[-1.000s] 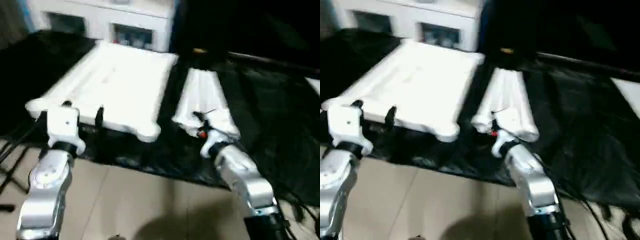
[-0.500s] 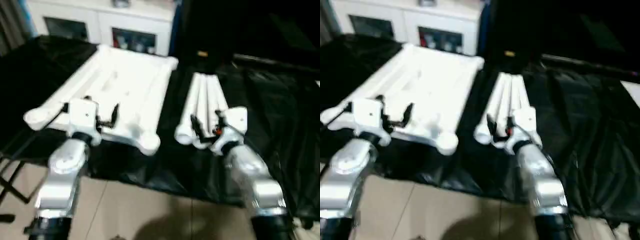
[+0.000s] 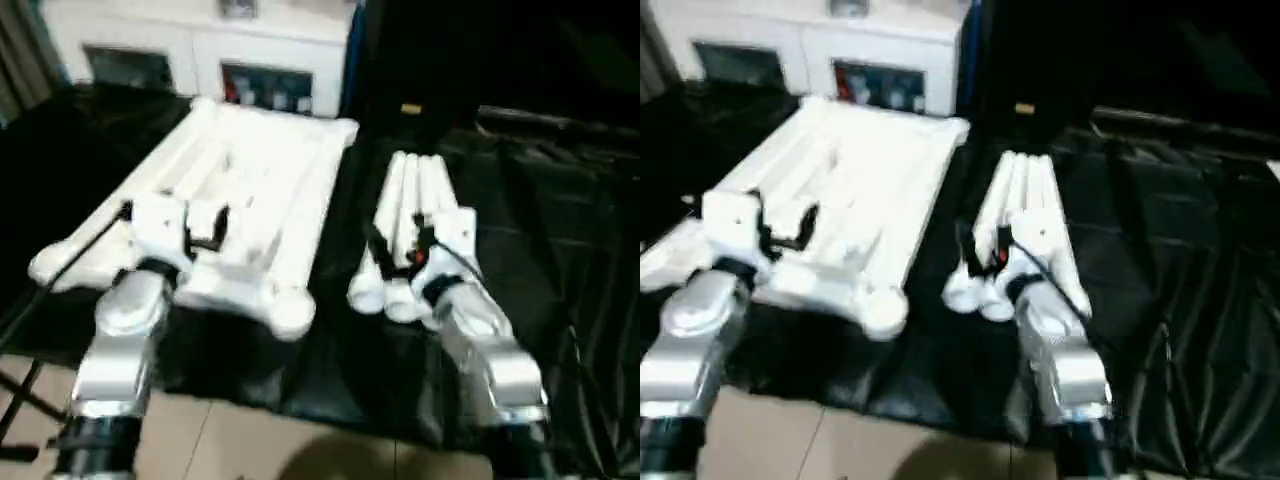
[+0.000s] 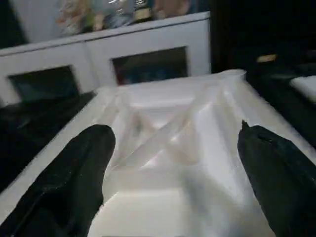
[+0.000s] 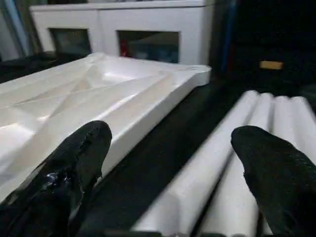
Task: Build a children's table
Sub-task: Move to table
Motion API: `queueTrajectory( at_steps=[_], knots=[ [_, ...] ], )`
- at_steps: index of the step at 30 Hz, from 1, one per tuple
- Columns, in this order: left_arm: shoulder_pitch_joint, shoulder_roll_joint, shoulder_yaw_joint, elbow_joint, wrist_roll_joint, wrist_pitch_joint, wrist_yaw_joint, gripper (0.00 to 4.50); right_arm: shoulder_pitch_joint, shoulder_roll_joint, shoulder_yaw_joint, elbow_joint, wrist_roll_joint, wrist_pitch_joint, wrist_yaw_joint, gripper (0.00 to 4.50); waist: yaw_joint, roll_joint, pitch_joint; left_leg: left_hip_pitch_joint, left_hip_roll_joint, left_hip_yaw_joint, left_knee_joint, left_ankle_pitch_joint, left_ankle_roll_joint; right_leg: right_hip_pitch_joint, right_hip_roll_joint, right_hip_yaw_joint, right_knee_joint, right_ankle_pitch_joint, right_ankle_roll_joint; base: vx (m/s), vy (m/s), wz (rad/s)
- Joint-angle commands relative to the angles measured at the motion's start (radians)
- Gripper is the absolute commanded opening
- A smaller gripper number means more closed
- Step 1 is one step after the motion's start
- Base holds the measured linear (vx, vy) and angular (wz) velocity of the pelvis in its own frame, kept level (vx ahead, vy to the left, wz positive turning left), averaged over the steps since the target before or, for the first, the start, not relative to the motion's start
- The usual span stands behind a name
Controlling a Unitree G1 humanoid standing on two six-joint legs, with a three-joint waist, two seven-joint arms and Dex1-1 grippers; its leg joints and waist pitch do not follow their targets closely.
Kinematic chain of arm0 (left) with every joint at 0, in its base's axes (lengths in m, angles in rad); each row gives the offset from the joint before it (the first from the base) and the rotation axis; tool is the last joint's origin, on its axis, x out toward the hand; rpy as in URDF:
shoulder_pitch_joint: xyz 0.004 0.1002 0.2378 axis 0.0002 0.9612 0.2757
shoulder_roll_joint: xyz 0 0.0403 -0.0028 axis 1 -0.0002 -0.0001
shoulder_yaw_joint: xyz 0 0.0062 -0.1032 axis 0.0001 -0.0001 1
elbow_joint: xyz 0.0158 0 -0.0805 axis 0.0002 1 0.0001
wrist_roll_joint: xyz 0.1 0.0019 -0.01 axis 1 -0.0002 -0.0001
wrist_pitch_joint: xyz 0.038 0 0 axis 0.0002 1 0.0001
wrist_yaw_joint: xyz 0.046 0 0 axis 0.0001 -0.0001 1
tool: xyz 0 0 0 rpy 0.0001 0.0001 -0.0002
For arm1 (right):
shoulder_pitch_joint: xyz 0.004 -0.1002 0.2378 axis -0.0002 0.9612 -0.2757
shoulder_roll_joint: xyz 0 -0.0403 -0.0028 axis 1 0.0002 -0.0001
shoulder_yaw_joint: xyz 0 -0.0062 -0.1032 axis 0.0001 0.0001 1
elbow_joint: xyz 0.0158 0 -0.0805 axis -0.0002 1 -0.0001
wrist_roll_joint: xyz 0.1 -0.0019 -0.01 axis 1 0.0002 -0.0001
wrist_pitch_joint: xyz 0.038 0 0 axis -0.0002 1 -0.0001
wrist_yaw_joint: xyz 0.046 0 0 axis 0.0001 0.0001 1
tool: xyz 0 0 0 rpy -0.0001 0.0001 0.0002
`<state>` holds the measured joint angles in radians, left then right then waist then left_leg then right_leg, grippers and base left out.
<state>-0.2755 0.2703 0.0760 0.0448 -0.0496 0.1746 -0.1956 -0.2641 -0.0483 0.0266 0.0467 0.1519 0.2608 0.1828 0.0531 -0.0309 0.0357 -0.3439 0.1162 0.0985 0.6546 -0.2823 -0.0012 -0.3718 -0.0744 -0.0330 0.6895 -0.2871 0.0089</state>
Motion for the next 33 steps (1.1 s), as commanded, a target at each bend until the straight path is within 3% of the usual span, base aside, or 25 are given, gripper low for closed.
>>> queueTrajectory(
  at_steps=[1,2,3,4,5,6,7,8,9,11,14,15,17,18,19,21,22,24,25,26,27,28,30,33],
  knots=[
    [-0.007,0.009,-0.010,0.022,-0.014,-0.014,-0.026,4.47,0.006,0.003,-0.008,-0.019,-0.002,0.003,0.001,4.47,0.042,-0.012,-0.070,-0.067,0.019,-0.010,-0.006,0.210,0.182,0.127,-0.149,0.123,-0.086,0.627,-0.188,0.064,-0.074,0.14],
    [-0.006,0.011,-0.011,0.026,-0.016,-0.017,-0.029,4.47,0.008,0.004,-0.008,-0.021,-0.002,0.003,0.003,4.47,0.035,-0.008,-0.070,-0.066,0.028,-0.005,-0.045,0.272,0.057,0.119,-0.089,0.078,-0.045,0.885,-0.168,0.039,-0.082,0.07],
    [-0.006,0.011,-0.011,0.026,-0.016,-0.017,-0.029,4.47,0.008,0.004,-0.008,-0.021,-0.002,0.003,0.003,4.47,0.029,0.010,-0.069,-0.050,0.033,0.000,-0.062,0.348,-0.010,0.100,-0.043,0.049,-0.031,0.994,-0.132,0.005,-0.078,0.04],
    [0.004,0.024,-0.012,0.039,-0.041,-0.042,-0.093,4.47,0.010,-0.003,0.001,-0.035,0.011,0.020,0.030,4.47,0.027,0.014,-0.070,-0.039,0.038,0.001,-0.062,0.350,-0.020,0.091,-0.035,0.044,-0.034,0.994,-0.117,0.005,-0.078,0.04],
    [0.008,0.031,-0.010,0.047,-0.057,-0.053,-0.125,4.47,0.010,-0.008,0.008,-0.042,0.017,0.025,0.044,4.47,0.020,0.028,-0.065,-0.023,0.060,-0.005,-0.078,0.275,-0.066,0.081,-0.032,0.034,-0.049,0.802,-0.120,-0.010,-0.051,0.05],
    [0.010,0.050,-0.014,0.067,-0.080,-0.071,-0.192,4.47,0.000,-0.031,0.019,-0.054,0.035,0.033,0.093,4.47,0.016,0.022,-0.059,-0.019,0.069,-0.006,-0.087,0.227,-0.082,0.079,-0.034,0.032,-0.061,0.702,-0.126,0.000,0.000,0.00],
    [0.010,0.070,-0.019,0.087,-0.088,-0.086,-0.240,4.47,-0.008,-0.051,0.029,-0.063,0.046,0.036,0.130,4.47,0.017,0.025,-0.056,-0.014,0.074,-0.009,-0.093,0.175,-0.094,0.078,-0.038,0.033,-0.068,0.600,-0.135,0.000,0.000,0.00],
    [0.008,0.103,-0.031,0.119,-0.091,-0.112,-0.310,4.47,-0.022,-0.077,0.040,-0.072,0.063,0.044,0.179,4.47,0.016,0.023,-0.049,-0.006,0.086,-0.006,-0.108,0.060,-0.101,0.073,-0.048,0.037,-0.089,0.344,-0.168,0.000,0.000,0.00],
    [0.004,0.124,-0.044,0.136,-0.088,-0.126,-0.355,4.47,-0.035,-0.091,0.039,-0.069,0.076,0.057,0.207,4.47,0.016,0.023,-0.049,-0.006,0.086,-0.006,-0.108,0.060,-0.101,0.073,-0.048,0.037,-0.089,0.344,-0.168,-0.050,-0.019,0.01],
    [-0.011,0.169,-0.077,0.164,-0.101,-0.134,-0.466,4.47,-0.068,-0.120,0.032,-0.054,0.109,0.081,0.271,4.47,0.011,0.022,-0.036,0.008,0.104,0.009,-0.130,-0.087,-0.097,0.055,-0.058,0.041,-0.115,0.056,-0.196,-0.079,0.002,0.02],
    [-0.041,0.235,-0.121,0.221,-0.101,-0.157,-0.611,4.47,-0.116,-0.156,0.038,-0.035,0.136,0.100,0.368,4.47,0.014,0.011,-0.031,0.009,0.109,0.026,-0.135,-0.136,-0.098,0.043,-0.061,0.045,-0.123,-0.052,-0.206,-0.050,0.003,0.02],
    [-0.055,0.254,-0.135,0.248,-0.088,-0.176,-0.642,4.47,-0.129,-0.168,0.043,-0.030,0.139,0.102,0.396,4.47,0.019,0.017,-0.032,0.011,0.109,0.027,-0.137,-0.154,-0.098,0.039,-0.065,0.047,-0.126,-0.095,-0.199,-0.061,0.003,0.03],
    [-0.087,0.286,-0.159,0.307,-0.067,-0.218,-0.715,4.47,-0.152,-0.198,0.062,-0.019,0.148,0.107,0.461,4.47,0.021,0.009,-0.033,0.008,0.110,0.032,-0.137,-0.132,-0.094,0.037,-0.066,0.047,-0.129,-0.085,-0.197,-0.030,0.001,0.01],
    [-0.119,0.310,-0.175,0.364,-0.051,-0.255,-0.774,4.20,-0.169,-0.228,0.088,-0.013,0.151,0.114,0.522,4.50,0.025,0.004,-0.030,0.007,0.106,0.035,-0.139,-0.137,-0.087,0.036,-0.063,0.046,-0.132,-0.117,-0.183,0.000,0.000,0.00],
    [-0.148,0.329,-0.189,0.415,-0.038,-0.300,-0.823,4.20,-0.178,-0.257,0.116,-0.011,0.156,0.124,0.578,4.50,0.029,0.003,-0.034,0.011,0.106,0.038,-0.138,-0.134,-0.087,0.035,-0.064,0.046,-0.133,-0.121,-0.178,0.000,0.000,0.00],
    [-0.167,0.341,-0.200,0.444,-0.025,-0.336,-0.847,4.09,-0.179,-0.278,0.138,-0.015,0.159,0.132,0.620,4.50,0.035,0.003,-0.037,0.007,0.109,0.040,-0.137,-0.099,-0.083,0.036,-0.068,0.047,-0.127,-0.054,-0.182,0.000,0.000,0.00],
    [-0.213,0.362,-0.241,0.505,0.018,-0.355,-0.899,3.99,-0.173,-0.321,0.175,-0.026,0.164,0.142,0.702,4.50,0.039,0.005,-0.038,0.005,0.112,0.040,-0.138,-0.076,-0.086,0.034,-0.070,0.045,-0.121,-0.001,-0.193,0.000,0.000,0.00],
    [-0.244,0.369,-0.268,0.542,0.036,-0.353,-0.930,3.86,-0.167,-0.341,0.186,-0.037,0.166,0.151,0.734,4.50,0.044,0.000,-0.043,0.004,0.111,0.044,-0.132,-0.042,-0.074,0.035,-0.070,0.043,-0.112,0.083,-0.211,0.000,0.000,0.00],
    [-0.272,0.368,-0.284,0.574,0.058,-0.362,-0.924,3.74,-0.166,-0.346,0.191,-0.047,0.166,0.160,0.737,4.50,0.046,0.012,-0.045,0.002,0.110,0.043,-0.132,-0.033,-0.076,0.036,-0.070,0.043,-0.108,0.105,-0.218,0.000,0.000,0.00],
    [-0.288,0.366,-0.294,0.592,0.070,-0.370,-0.919,3.68,-0.164,-0.350,0.191,-0.053,0.166,0.165,0.742,4.50,0.046,0.012,-0.047,0.007,0.109,0.046,-0.129,-0.034,-0.077,0.033,-0.065,0.041,-0.109,0.134,-0.224,0.000,0.000,0.00],
    [-0.312,0.356,-0.303,0.622,0.077,-0.373,-0.922,3.58,-0.161,-0.357,0.199,-0.063,0.165,0.168,0.752,4.50,0.048,0.018,-0.049,0.003,0.109,0.044,-0.128,-0.025,-0.081,0.037,-0.067,0.041,-0.104,0.160,-0.231,0.000,0.000,0.00],
    [-0.328,0.346,-0.307,0.648,0.076,-0.382,-0.929,3.48,-0.158,-0.365,0.203,-0.067,0.165,0.166,0.765,4.50,0.050,0.020,-0.050,0.006,0.108,0.048,-0.125,-0.029,-0.084,0.036,-0.064,0.040,-0.106,0.184,-0.238,0.000,0.000,0.00],
    [-0.369,0.326,-0.324,0.731,0.099,-0.420,-0.960,3.27,-0.144,-0.384,0.223,-0.088,0.160,0.175,0.778,4.50,0.055,0.014,-0.048,-0.001,0.107,0.046,-0.126,-0.021,-0.082,0.042,-0.068,0.040,-0.105,0.194,-0.249,0.000,0.000,0.00],
    [-0.398,0.315,-0.329,0.781,0.110,-0.430,-0.980,3.01,-0.135,-0.388,0.233,-0.105,0.162,0.188,0.780,4.50,0.058,0.024,-0.048,-0.001,0.109,0.045,-0.127,-0.039,-0.094,0.043,-0.070,0.041,-0.106,0.166,-0.247,0.000,0.000,0.00]
  ],
)
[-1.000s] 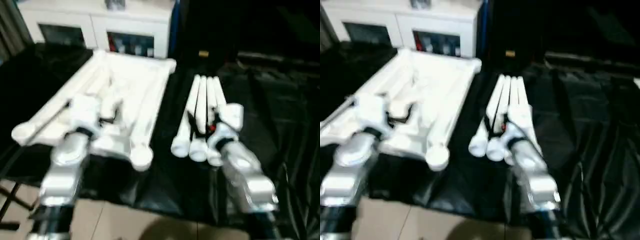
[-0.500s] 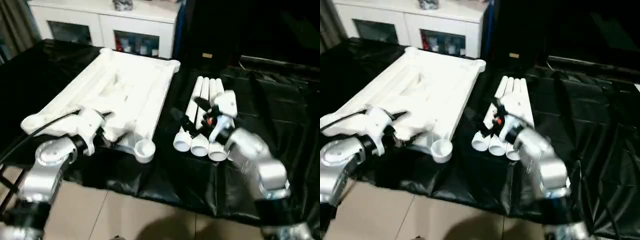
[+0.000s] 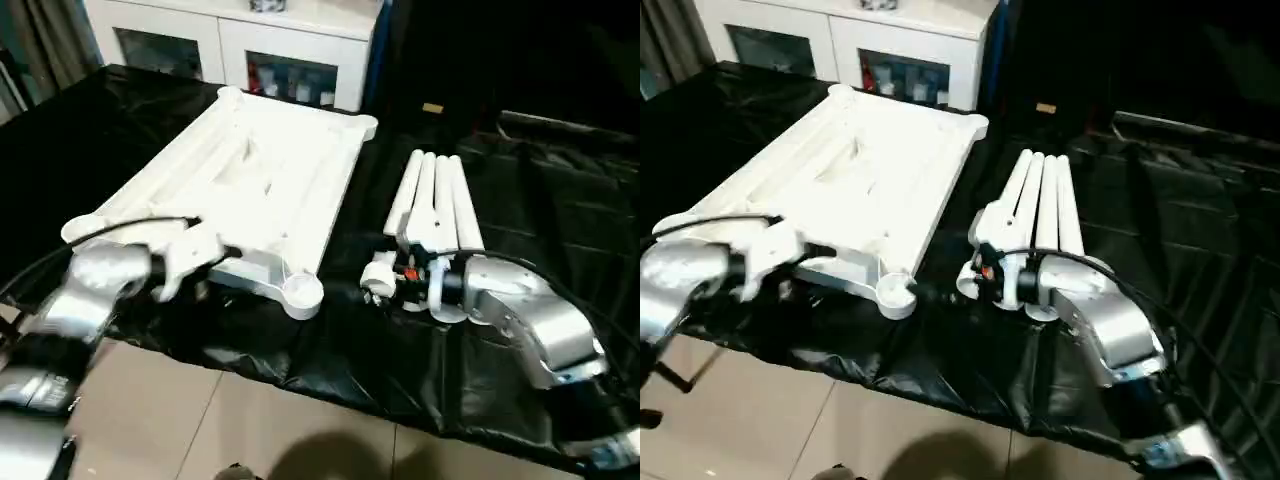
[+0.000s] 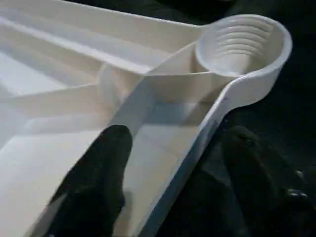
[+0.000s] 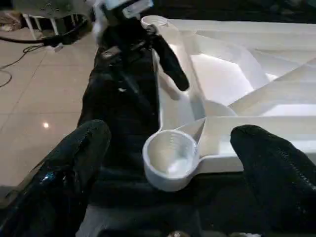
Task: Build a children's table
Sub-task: Move to table, then move table base
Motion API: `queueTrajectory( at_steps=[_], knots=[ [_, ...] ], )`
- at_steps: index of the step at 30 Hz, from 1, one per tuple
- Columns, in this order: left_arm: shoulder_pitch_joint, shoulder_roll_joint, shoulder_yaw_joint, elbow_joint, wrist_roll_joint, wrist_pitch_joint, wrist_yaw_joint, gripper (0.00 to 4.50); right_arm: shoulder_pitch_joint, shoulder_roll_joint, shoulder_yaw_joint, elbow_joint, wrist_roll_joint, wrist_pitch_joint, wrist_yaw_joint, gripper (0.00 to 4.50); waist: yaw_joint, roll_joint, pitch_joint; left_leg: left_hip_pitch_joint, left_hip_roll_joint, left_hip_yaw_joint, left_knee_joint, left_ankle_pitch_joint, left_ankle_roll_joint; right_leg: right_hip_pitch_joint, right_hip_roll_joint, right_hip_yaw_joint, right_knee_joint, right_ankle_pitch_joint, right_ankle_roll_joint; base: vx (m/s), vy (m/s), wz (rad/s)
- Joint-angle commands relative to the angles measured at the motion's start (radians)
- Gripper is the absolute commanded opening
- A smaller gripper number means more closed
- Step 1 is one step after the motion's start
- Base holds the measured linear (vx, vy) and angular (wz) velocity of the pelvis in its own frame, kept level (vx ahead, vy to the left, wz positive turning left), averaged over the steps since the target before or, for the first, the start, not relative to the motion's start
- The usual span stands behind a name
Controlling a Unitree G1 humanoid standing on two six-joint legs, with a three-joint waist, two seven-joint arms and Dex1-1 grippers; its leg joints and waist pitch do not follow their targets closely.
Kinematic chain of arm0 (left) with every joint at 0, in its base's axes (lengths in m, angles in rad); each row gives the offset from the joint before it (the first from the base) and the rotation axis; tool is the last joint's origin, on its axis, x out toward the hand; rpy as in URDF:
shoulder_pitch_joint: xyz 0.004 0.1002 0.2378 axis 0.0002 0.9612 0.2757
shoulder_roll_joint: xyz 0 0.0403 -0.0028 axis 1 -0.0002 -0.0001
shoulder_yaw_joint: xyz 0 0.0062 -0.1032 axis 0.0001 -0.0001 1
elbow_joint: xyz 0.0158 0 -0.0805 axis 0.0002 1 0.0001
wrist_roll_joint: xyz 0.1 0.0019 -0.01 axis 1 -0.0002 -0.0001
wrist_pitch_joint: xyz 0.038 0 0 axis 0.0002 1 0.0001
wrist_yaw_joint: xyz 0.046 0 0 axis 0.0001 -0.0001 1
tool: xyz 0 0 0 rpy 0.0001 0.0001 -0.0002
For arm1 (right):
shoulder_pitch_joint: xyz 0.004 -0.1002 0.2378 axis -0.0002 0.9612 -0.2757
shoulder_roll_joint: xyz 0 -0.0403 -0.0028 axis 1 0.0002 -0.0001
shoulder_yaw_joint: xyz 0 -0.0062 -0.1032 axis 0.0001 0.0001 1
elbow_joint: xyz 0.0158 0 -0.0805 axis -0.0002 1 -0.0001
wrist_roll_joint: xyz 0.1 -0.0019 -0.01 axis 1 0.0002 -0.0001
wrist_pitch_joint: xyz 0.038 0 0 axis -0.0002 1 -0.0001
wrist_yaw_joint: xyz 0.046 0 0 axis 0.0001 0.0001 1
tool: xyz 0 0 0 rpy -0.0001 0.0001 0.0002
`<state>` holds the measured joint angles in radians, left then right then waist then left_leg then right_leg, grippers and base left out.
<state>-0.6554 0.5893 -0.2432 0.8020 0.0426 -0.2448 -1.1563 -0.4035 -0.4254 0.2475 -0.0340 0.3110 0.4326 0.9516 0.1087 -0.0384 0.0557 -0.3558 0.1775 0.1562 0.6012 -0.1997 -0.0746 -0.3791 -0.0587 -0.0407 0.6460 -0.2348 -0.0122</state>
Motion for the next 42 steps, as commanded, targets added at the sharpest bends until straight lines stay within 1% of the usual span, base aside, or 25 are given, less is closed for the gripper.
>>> queueTrajectory(
  at_steps=[1,2,3,5,6,9,10,11,13,14,15,16,17,20,22,24,29,31,32,33,36,39,40,41,42],
  knots=[
    [-0.038,-0.007,-0.017,0.053,0.033,-0.016,-0.016,3.01,0.012,-0.011,0.022,-0.031,0.000,0.018,0.014,4.50,0.002,0.035,-0.068,0.011,0.048,-0.013,-0.073,-0.129,-0.024,0.050,-0.087,0.049,-0.062,0.115,-0.229,0.000,0.000,0.00],
    [-0.049,-0.007,-0.025,0.072,0.044,-0.024,-0.011,2.90,0.015,-0.010,0.027,-0.033,-0.005,0.018,0.015,4.50,0.000,0.031,-0.068,0.011,0.048,-0.012,-0.074,-0.134,-0.024,0.050,-0.085,0.049,-0.065,0.111,-0.229,0.000,0.000,0.00],
    [-0.057,-0.008,-0.033,0.085,0.052,-0.024,-0.014,2.85,0.020,-0.009,0.033,-0.035,-0.012,0.019,0.014,4.50,0.000,0.033,-0.068,0.010,0.048,-0.014,-0.073,-0.136,-0.027,0.052,-0.086,0.049,-0.064,0.109,-0.233,0.000,0.000,0.00],
    [-0.076,-0.016,-0.045,0.122,0.063,-0.037,-0.014,2.73,0.024,-0.007,0.040,-0.043,-0.016,0.025,0.011,4.50,0.000,0.032,-0.066,0.011,0.049,-0.013,-0.074,-0.147,-0.027,0.050,-0.086,0.049,-0.067,0.091,-0.235,0.000,0.000,0.00],
    [-0.087,-0.024,-0.049,0.145,0.070,-0.045,-0.010,2.59,0.025,-0.005,0.043,-0.048,-0.015,0.030,0.008,4.50,0.000,0.038,-0.066,0.011,0.050,-0.014,-0.074,-0.147,-0.028,0.050,-0.085,0.049,-0.066,0.088,-0.239,0.000,0.000,0.00],
    [-0.105,-0.036,-0.054,0.179,0.086,-0.060,0.007,2.31,0.026,-0.007,0.045,-0.055,-0.016,0.033,0.004,4.50,0.003,0.037,-0.068,0.009,0.050,-0.014,-0.071,-0.125,-0.025,0.053,-0.087,0.050,-0.062,0.122,-0.245,0.000,0.000,0.00],
    [-0.110,-0.039,-0.058,0.190,0.096,-0.068,0.017,2.31,0.028,-0.009,0.045,-0.057,-0.018,0.034,0.003,4.50,0.003,0.039,-0.068,0.009,0.050,-0.014,-0.071,-0.122,-0.025,0.053,-0.087,0.050,-0.061,0.129,-0.247,0.000,0.000,0.00],
    [-0.121,-0.044,-0.060,0.209,0.108,-0.078,0.028,2.10,0.029,-0.011,0.046,-0.060,-0.019,0.036,0.004,4.50,0.003,0.039,-0.067,0.008,0.050,-0.014,-0.071,-0.117,-0.024,0.054,-0.086,0.049,-0.062,0.140,-0.251,0.000,0.000,0.00],
    [-0.127,-0.047,-0.062,0.223,0.114,-0.085,0.030,2.10,0.029,-0.013,0.048,-0.061,-0.021,0.037,0.003,4.50,0.003,0.040,-0.067,0.008,0.051,-0.015,-0.071,-0.119,-0.024,0.054,-0.088,0.049,-0.061,0.140,-0.252,0.000,0.000,0.00],
    [-0.133,-0.050,-0.064,0.234,0.117,-0.087,0.026,1.92,0.028,-0.015,0.053,-0.063,-0.024,0.038,0.004,4.50,0.003,0.039,-0.067,0.009,0.052,-0.014,-0.072,-0.125,-0.024,0.053,-0.087,0.050,-0.063,0.130,-0.252,0.000,0.000,0.00],
    [-0.137,-0.052,-0.065,0.243,0.118,-0.089,0.024,1.92,0.028,-0.016,0.055,-0.064,-0.026,0.039,0.004,4.50,0.003,0.040,-0.066,0.010,0.052,-0.015,-0.073,-0.126,-0.024,0.053,-0.087,0.049,-0.063,0.126,-0.251,0.000,0.000,0.00],
    [-0.140,-0.054,-0.065,0.248,0.119,-0.090,0.023,1.71,0.028,-0.016,0.055,-0.064,-0.026,0.040,0.005,4.50,0.003,0.040,-0.066,0.009,0.052,-0.014,-0.072,-0.130,-0.026,0.054,-0.088,0.050,-0.063,0.120,-0.252,0.000,0.000,0.00],
    [-0.145,-0.056,-0.067,0.255,0.118,-0.089,0.017,1.64,0.028,-0.016,0.055,-0.064,-0.027,0.041,0.006,4.50,0.004,0.036,-0.065,0.010,0.052,-0.013,-0.073,-0.132,-0.026,0.053,-0.089,0.050,-0.064,0.111,-0.252,0.000,0.000,0.00],
    [-0.158,-0.059,-0.072,0.273,0.125,-0.084,-0.011,1.60,0.027,-0.016,0.057,-0.060,-0.033,0.041,0.004,4.50,0.004,0.038,-0.064,0.010,0.053,-0.013,-0.074,-0.135,-0.028,0.052,-0.090,0.051,-0.064,0.098,-0.252,0.000,0.000,0.00],
    [-0.166,-0.062,-0.074,0.283,0.133,-0.080,-0.041,1.42,0.026,-0.017,0.059,-0.059,-0.037,0.041,0.003,4.50,0.001,0.034,-0.065,0.008,0.051,-0.013,-0.073,-0.127,-0.026,0.054,-0.089,0.051,-0.064,0.109,-0.253,0.000,0.000,0.00],
    [-0.167,-0.062,-0.076,0.284,0.135,-0.078,-0.050,1.27,0.026,-0.018,0.060,-0.059,-0.037,0.040,0.003,4.50,0.000,0.035,-0.065,0.008,0.052,-0.013,-0.073,-0.122,-0.024,0.054,-0.090,0.051,-0.063,0.116,-0.254,0.000,0.000,0.00],
    [-0.169,-0.083,-0.068,0.262,0.100,-0.046,-0.115,0.89,0.021,-0.022,0.063,-0.041,-0.047,0.024,0.000,4.50,-0.002,0.033,-0.065,0.007,0.052,-0.012,-0.071,-0.108,-0.014,0.055,-0.091,0.051,-0.062,0.141,-0.267,0.000,0.000,0.00],
    [-0.165,-0.089,-0.065,0.248,0.089,-0.028,-0.133,0.83,0.021,-0.020,0.060,-0.041,-0.050,0.024,0.002,4.50,-0.001,0.033,-0.063,0.008,0.053,-0.011,-0.073,-0.117,-0.011,0.054,-0.093,0.052,-0.064,0.118,-0.269,0.000,0.000,0.00],
    [-0.161,-0.091,-0.064,0.238,0.084,-0.023,-0.141,0.74,0.021,-0.020,0.059,-0.042,-0.051,0.024,0.001,4.50,-0.002,0.031,-0.063,0.008,0.054,-0.011,-0.073,-0.116,-0.011,0.055,-0.092,0.052,-0.064,0.115,-0.269,0.000,0.000,0.00],
    [-0.143,-0.104,-0.057,0.198,0.072,0.006,-0.136,0.65,0.019,-0.018,0.057,-0.041,-0.055,0.021,-0.001,4.50,-0.001,0.032,-0.063,0.008,0.054,-0.011,-0.073,-0.117,-0.010,0.055,-0.093,0.052,-0.064,0.114,-0.271,0.000,0.000,0.00],
    [-0.132,-0.111,-0.052,0.177,0.067,0.022,-0.125,0.50,0.018,-0.017,0.056,-0.040,-0.056,0.020,-0.002,4.50,-0.003,0.033,-0.063,0.007,0.055,-0.012,-0.073,-0.123,-0.007,0.055,-0.093,0.052,-0.065,0.102,-0.274,0.000,0.000,0.00],
    [-0.118,-0.114,-0.052,0.153,0.078,0.047,-0.091,0.28,0.017,-0.014,0.055,-0.039,-0.058,0.018,-0.005,4.50,-0.005,0.032,-0.064,0.006,0.054,-0.012,-0.072,-0.112,-0.003,0.056,-0.092,0.051,-0.064,0.120,-0.273,0.000,0.000,0.00],
    [-0.102,-0.113,-0.051,0.133,0.083,0.067,-0.074,0.20,0.016,-0.012,0.055,-0.037,-0.059,0.017,-0.006,4.50,-0.005,0.030,-0.063,0.006,0.054,-0.012,-0.072,-0.115,-0.002,0.055,-0.091,0.051,-0.065,0.115,-0.273,0.000,0.000,0.00],
    [-0.092,-0.112,-0.050,0.121,0.086,0.078,-0.064,0.14,0.016,-0.011,0.055,-0.036,-0.060,0.016,-0.007,4.50,-0.008,0.031,-0.063,0.005,0.055,-0.013,-0.073,-0.120,-0.002,0.056,-0.092,0.051,-0.064,0.108,-0.272,0.000,0.000,0.00],
    [-0.066,-0.101,-0.046,0.092,0.087,0.097,-0.057,0.09,0.016,-0.008,0.054,-0.037,-0.061,0.016,-0.009,4.50,-0.012,0.029,-0.063,0.004,0.055,-0.013,-0.074,-0.120,0.000,0.057,-0.092,0.051,-0.065,0.103,-0.272,0.000,0.000,0.00]
  ],
)
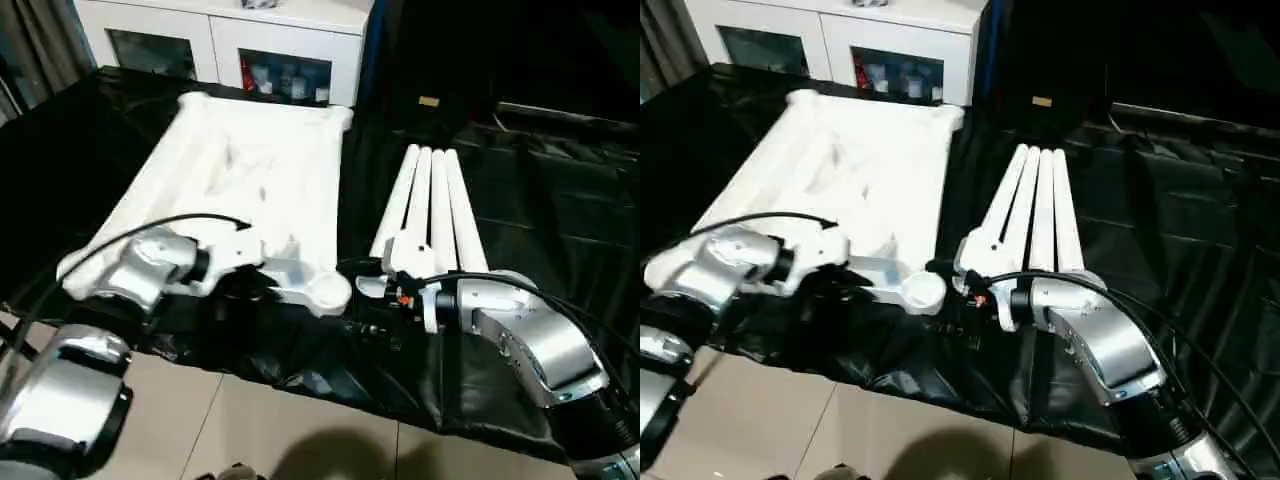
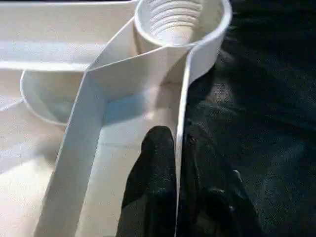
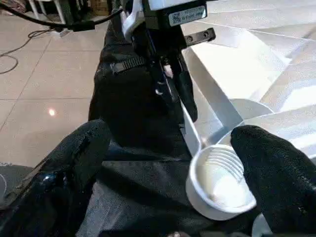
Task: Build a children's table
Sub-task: Move table base
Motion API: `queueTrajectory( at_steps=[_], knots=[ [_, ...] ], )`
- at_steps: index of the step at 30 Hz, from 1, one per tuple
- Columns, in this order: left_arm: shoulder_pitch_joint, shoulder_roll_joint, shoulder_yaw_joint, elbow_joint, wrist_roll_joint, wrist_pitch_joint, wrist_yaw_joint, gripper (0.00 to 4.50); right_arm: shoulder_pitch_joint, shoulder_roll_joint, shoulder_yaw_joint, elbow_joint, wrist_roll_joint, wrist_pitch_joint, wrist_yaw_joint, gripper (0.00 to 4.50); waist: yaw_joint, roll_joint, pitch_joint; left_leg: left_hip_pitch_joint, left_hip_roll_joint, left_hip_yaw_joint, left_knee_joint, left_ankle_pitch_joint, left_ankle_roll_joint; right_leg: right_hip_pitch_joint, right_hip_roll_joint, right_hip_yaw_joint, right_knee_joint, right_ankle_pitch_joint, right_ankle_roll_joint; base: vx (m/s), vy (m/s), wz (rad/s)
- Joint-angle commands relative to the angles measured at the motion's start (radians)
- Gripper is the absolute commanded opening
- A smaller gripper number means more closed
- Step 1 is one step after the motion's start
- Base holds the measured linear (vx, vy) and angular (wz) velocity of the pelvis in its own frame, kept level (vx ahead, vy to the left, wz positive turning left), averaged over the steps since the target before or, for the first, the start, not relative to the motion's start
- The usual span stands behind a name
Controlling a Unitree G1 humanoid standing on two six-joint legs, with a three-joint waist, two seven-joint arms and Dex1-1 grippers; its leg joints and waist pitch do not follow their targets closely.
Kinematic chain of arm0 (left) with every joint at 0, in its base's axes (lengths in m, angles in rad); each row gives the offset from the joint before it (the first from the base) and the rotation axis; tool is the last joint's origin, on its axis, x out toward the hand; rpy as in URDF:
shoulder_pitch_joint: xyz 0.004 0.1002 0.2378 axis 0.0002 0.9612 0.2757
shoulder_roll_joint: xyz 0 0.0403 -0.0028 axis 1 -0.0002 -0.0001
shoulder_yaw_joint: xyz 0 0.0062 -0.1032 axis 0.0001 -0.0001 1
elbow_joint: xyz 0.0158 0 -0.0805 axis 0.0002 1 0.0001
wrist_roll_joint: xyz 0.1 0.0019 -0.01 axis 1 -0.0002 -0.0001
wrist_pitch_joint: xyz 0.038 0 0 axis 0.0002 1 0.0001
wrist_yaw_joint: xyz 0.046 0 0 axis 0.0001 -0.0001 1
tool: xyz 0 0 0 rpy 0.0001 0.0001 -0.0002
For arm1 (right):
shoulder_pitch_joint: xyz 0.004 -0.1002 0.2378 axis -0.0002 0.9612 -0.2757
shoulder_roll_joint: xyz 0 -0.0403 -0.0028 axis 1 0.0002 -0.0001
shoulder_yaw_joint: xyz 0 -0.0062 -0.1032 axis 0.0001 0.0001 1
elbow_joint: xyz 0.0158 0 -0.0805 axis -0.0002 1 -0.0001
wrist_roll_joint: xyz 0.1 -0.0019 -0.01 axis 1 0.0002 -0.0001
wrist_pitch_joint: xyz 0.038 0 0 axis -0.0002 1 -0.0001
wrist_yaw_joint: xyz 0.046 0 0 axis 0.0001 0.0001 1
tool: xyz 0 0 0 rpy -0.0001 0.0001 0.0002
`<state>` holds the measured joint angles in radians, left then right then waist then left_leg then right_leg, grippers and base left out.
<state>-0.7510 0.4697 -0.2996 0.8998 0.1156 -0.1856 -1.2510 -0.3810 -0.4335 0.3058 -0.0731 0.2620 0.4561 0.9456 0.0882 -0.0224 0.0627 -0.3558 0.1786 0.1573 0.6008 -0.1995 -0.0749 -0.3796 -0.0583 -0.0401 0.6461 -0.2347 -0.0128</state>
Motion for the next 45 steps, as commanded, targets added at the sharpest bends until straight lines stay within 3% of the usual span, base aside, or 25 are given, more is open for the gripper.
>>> queueTrajectory(
  at_steps=[1,5,6,8,9,11,13,15,23,26,27,28,29,31,33,35,36,39,41,43,45],
  knots=[
    [0.040,0.024,0.013,-0.019,0.013,0.044,0.040,0.04,-0.006,0.001,-0.004,0.002,-0.012,-0.008,-0.004,4.50,0.007,0.012,-0.069,0.002,0.053,-0.014,-0.074,-0.118,0.001,0.058,-0.092,0.050,-0.064,0.101,-0.270,0.000,0.000,0.00],
    [0.089,0.053,0.031,-0.068,0.005,0.063,0.052,0.01,-0.006,0.007,-0.002,0.007,-0.013,-0.012,-0.008,4.50,0.002,0.016,-0.067,0.005,0.052,-0.013,-0.075,-0.133,0.002,0.054,-0.090,0.051,-0.070,0.060,-0.264,0.000,0.000,0.00],
    [0.091,0.055,0.032,-0.071,0.004,0.064,0.052,0.01,-0.006,0.008,-0.002,0.007,-0.013,-0.012,-0.009,4.50,0.001,0.010,-0.066,0.005,0.052,-0.013,-0.076,-0.138,0.003,0.054,-0.090,0.051,-0.071,0.040,-0.260,0.000,0.000,0.00],
    [0.121,0.064,0.047,-0.095,-0.026,0.020,0.031,0.01,-0.011,0.013,0.002,0.016,-0.012,-0.016,-0.010,4.50,0.002,0.008,-0.064,0.007,0.052,-0.012,-0.078,-0.150,0.000,0.050,-0.090,0.052,-0.076,-0.012,-0.250,0.000,0.000,0.00],
    [0.121,0.064,0.047,-0.095,-0.026,0.020,0.031,0.01,-0.011,0.013,0.002,0.016,-0.012,-0.016,-0.010,4.50,0.002,0.010,-0.063,0.007,0.052,-0.012,-0.078,-0.152,-0.002,0.049,-0.091,0.052,-0.077,-0.017,-0.249,0.000,0.000,0.00],
    [0.135,0.062,0.063,-0.105,-0.046,-0.039,0.037,0.01,-0.017,0.017,0.003,0.023,-0.013,-0.018,-0.010,4.50,0.002,0.003,-0.064,0.006,0.053,-0.011,-0.078,-0.139,0.003,0.048,-0.089,0.052,-0.075,-0.001,-0.248,0.000,0.000,0.00],
    [0.141,0.066,0.066,-0.108,-0.041,-0.070,0.056,0.01,-0.021,0.020,0.003,0.027,-0.013,-0.020,-0.009,4.50,0.004,0.006,-0.066,0.007,0.053,-0.011,-0.077,-0.131,0.006,0.048,-0.089,0.052,-0.072,0.015,-0.247,0.000,0.000,0.00],
    [0.142,0.070,0.077,-0.110,-0.047,-0.071,0.064,0.47,-0.025,0.022,0.002,0.032,-0.014,-0.022,-0.009,4.50,0.005,0.003,-0.067,0.006,0.053,-0.010,-0.075,-0.106,0.015,0.048,-0.089,0.052,-0.068,0.057,-0.245,0.000,0.000,0.00],
    [0.154,0.105,0.126,-0.151,-0.101,-0.095,0.039,0.98,-0.038,0.043,-0.020,0.045,-0.002,-0.019,-0.029,4.50,0.008,0.005,-0.066,0.008,0.055,-0.008,-0.077,-0.116,0.007,0.042,-0.090,0.051,-0.067,0.039,-0.242,0.000,0.000,0.00],
    [0.184,0.137,0.157,-0.232,-0.140,-0.055,0.023,1.26,-0.052,0.078,-0.051,0.052,0.012,0.012,-0.081,4.50,0.007,0.005,-0.065,0.007,0.057,-0.008,-0.080,-0.121,0.002,0.040,-0.090,0.050,-0.065,0.041,-0.247,0.000,0.000,0.00],
    [0.191,0.144,0.165,-0.253,-0.150,-0.041,0.020,1.33,-0.058,0.087,-0.058,0.056,0.006,0.019,-0.105,4.50,0.008,-0.001,-0.065,0.008,0.055,-0.007,-0.080,-0.118,-0.003,0.042,-0.091,0.050,-0.063,0.029,-0.245,0.000,0.000,0.00],
    [0.211,0.159,0.180,-0.301,-0.165,-0.012,0.022,1.37,-0.087,0.129,-0.097,0.089,0.022,0.093,-0.179,4.50,0.008,-0.002,-0.065,0.010,0.054,-0.006,-0.081,-0.112,-0.003,0.040,-0.088,0.049,-0.065,0.024,-0.244,0.000,0.000,0.00],
    [0.246,0.179,0.204,-0.385,-0.189,0.050,0.028,1.53,-0.143,0.203,-0.165,0.165,0.038,0.189,-0.312,4.50,0.000,0.002,-0.062,0.009,0.053,-0.007,-0.084,-0.118,-0.023,0.035,-0.090,0.049,-0.064,-0.017,-0.251,0.000,0.000,0.00],
    [0.264,0.181,0.217,-0.432,-0.197,0.080,0.048,1.71,-0.173,0.238,-0.193,0.214,0.041,0.211,-0.371,4.50,0.001,-0.002,-0.062,0.016,0.054,-0.003,-0.083,-0.134,-0.042,0.031,-0.089,0.050,-0.066,-0.052,-0.245,0.000,0.000,0.00],
    [0.271,0.180,0.223,-0.450,-0.201,0.092,0.057,1.86,-0.185,0.251,-0.202,0.234,0.040,0.214,-0.392,4.50,0.004,0.004,-0.062,0.017,0.052,0.003,-0.083,-0.129,-0.049,0.029,-0.085,0.049,-0.068,-0.040,-0.233,0.000,0.000,0.00],
    [0.303,0.171,0.244,-0.549,-0.216,0.176,0.104,1.97,-0.251,0.305,-0.239,0.382,0.008,0.164,-0.524,4.50,0.005,-0.005,-0.067,0.014,0.054,0.005,-0.082,-0.090,-0.049,0.034,-0.085,0.049,-0.057,0.044,-0.229,0.000,0.000,0.00],
    [0.316,0.165,0.251,-0.596,-0.224,0.213,0.124,2.07,-0.287,0.326,-0.257,0.461,-0.007,0.135,-0.590,4.50,0.002,-0.007,-0.067,0.014,0.051,0.005,-0.084,-0.079,-0.059,0.032,-0.084,0.045,-0.060,0.040,-0.235,0.000,0.000,0.00],
    [0.334,0.156,0.251,-0.665,-0.238,0.262,0.142,2.36,-0.337,0.349,-0.282,0.571,-0.023,0.097,-0.678,4.50,0.004,-0.006,-0.070,0.009,0.048,0.009,-0.078,-0.044,-0.060,0.036,-0.082,0.047,-0.052,0.101,-0.241,0.000,0.000,0.00],
    [0.351,0.150,0.239,-0.720,-0.244,0.291,0.147,2.43,-0.380,0.357,-0.288,0.663,-0.041,0.067,-0.744,4.50,0.007,-0.008,-0.074,0.008,0.044,0.010,-0.075,-0.011,-0.046,0.039,-0.075,0.045,-0.048,0.168,-0.228,0.000,0.000,0.00],
    [0.351,0.150,0.239,-0.720,-0.244,0.291,0.147,2.48,-0.380,0.357,-0.288,0.663,-0.041,0.067,-0.744,4.50,0.005,-0.011,-0.074,0.003,0.042,0.010,-0.073,0.006,-0.041,0.042,-0.073,0.045,-0.046,0.191,-0.223,0.000,0.000,0.00],
    [0.371,0.144,0.231,-0.793,-0.260,0.345,0.162,2.81,-0.433,0.376,-0.314,0.760,-0.069,0.051,-0.821,4.50,0.005,-0.012,-0.076,0.003,0.042,0.010,-0.072,0.016,-0.033,0.043,-0.073,0.045,-0.045,0.207,-0.219,0.000,0.000,0.00]
  ],
)
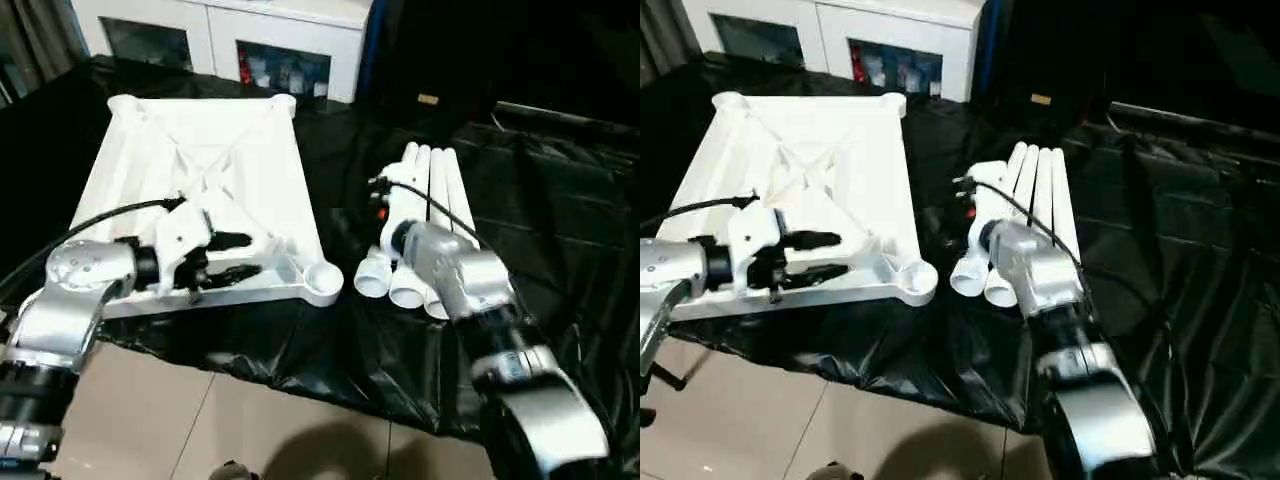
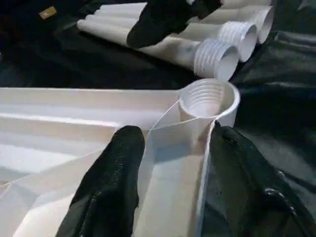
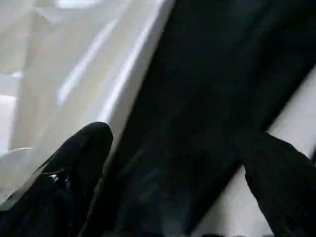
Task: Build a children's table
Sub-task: Move table base, then pick table leg
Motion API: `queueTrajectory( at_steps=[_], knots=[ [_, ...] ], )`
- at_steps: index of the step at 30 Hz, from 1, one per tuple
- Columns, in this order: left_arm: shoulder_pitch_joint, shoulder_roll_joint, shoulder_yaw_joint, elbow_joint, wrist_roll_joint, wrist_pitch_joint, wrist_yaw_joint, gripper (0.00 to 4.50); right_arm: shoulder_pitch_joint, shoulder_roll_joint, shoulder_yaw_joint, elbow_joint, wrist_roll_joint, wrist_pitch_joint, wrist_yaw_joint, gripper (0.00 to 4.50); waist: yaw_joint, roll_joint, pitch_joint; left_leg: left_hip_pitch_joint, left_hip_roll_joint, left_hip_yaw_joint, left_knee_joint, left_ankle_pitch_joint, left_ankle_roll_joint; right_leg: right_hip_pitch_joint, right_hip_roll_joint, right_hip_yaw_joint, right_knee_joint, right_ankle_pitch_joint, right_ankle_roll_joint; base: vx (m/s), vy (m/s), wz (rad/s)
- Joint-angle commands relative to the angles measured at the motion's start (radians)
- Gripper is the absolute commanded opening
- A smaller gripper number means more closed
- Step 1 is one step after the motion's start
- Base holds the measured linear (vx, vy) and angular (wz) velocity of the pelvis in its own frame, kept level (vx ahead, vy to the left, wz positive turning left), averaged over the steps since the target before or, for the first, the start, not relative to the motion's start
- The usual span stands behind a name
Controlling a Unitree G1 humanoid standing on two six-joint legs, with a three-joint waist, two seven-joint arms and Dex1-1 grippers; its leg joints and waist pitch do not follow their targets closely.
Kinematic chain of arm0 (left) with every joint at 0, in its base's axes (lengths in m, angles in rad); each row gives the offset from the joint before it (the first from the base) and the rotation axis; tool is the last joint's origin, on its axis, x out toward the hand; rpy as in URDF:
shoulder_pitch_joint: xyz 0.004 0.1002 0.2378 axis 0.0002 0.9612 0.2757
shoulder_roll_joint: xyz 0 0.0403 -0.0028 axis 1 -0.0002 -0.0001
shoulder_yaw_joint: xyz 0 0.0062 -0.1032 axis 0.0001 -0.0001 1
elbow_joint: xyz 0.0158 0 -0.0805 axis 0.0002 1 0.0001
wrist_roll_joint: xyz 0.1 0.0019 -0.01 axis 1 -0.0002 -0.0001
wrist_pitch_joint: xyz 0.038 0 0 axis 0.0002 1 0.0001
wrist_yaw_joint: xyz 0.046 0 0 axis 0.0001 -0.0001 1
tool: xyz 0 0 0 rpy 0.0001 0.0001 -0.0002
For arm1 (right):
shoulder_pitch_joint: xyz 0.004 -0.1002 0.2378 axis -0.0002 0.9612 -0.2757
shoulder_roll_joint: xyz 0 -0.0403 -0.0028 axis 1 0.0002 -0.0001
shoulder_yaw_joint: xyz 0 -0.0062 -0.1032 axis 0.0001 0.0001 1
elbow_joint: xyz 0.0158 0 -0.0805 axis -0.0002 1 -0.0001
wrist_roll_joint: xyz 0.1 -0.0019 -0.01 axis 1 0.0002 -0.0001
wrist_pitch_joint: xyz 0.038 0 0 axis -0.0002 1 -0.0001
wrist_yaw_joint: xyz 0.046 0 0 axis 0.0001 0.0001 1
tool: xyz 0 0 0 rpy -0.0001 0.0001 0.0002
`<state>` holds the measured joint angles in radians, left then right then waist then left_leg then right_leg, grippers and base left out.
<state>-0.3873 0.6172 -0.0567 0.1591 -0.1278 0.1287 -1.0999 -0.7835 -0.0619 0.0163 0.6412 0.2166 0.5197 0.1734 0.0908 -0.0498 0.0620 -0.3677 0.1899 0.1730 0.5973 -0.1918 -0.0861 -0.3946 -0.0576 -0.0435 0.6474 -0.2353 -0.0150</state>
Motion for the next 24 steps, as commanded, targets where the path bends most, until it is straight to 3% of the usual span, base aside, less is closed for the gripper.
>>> queueTrajectory(
  at_steps=[1,3,8,10,12,24],
  knots=[
    [0.011,-0.009,-0.014,-0.080,-0.028,0.055,0.018,2.85,-0.053,0.011,-0.035,0.086,-0.032,-0.022,-0.083,4.50,0.001,0.010,-0.076,0.013,0.032,-0.005,-0.068,0.004,-0.024,0.058,-0.077,0.049,-0.044,0.204,-0.220,0.000,0.000,0.00],
    [0.015,-0.016,-0.016,-0.115,-0.039,0.086,0.025,2.95,-0.080,0.018,-0.045,0.137,-0.035,-0.040,-0.112,4.50,0.001,0.014,-0.074,0.013,0.031,-0.004,-0.068,-0.006,-0.027,0.055,-0.073,0.049,-0.045,0.189,-0.219,0.000,0.000,0.00],
    [0.027,-0.014,-0.034,-0.188,-0.045,0.166,0.034,3.42,-0.140,0.029,-0.066,0.274,-0.033,-0.089,-0.160,4.50,0.000,0.013,-0.073,0.012,0.029,-0.002,-0.066,-0.014,-0.025,0.055,-0.070,0.048,-0.045,0.188,-0.206,0.000,0.000,0.00],
    [0.031,-0.011,-0.039,-0.202,-0.042,0.184,0.037,3.61,-0.154,0.033,-0.069,0.314,-0.038,-0.097,-0.168,4.50,0.000,0.019,-0.074,0.013,0.029,-0.003,-0.066,-0.016,-0.026,0.054,-0.069,0.047,-0.044,0.192,-0.204,0.000,0.000,0.00],
    [0.034,-0.010,-0.042,-0.211,-0.041,0.196,0.040,3.76,-0.162,0.035,-0.072,0.337,-0.043,-0.101,-0.174,4.50,-0.001,0.016,-0.076,0.012,0.029,-0.003,-0.064,-0.012,-0.027,0.056,-0.069,0.047,-0.043,0.202,-0.207,0.000,0.000,0.00],
    [0.046,0.003,-0.059,-0.270,-0.040,0.274,0.066,3.76,-0.221,0.046,-0.091,0.522,-0.063,-0.121,-0.213,4.50,-0.001,0.014,-0.076,0.011,0.029,-0.003,-0.063,-0.024,-0.026,0.055,-0.068,0.046,-0.042,0.179,-0.205,0.000,0.000,0.00]
  ],
)
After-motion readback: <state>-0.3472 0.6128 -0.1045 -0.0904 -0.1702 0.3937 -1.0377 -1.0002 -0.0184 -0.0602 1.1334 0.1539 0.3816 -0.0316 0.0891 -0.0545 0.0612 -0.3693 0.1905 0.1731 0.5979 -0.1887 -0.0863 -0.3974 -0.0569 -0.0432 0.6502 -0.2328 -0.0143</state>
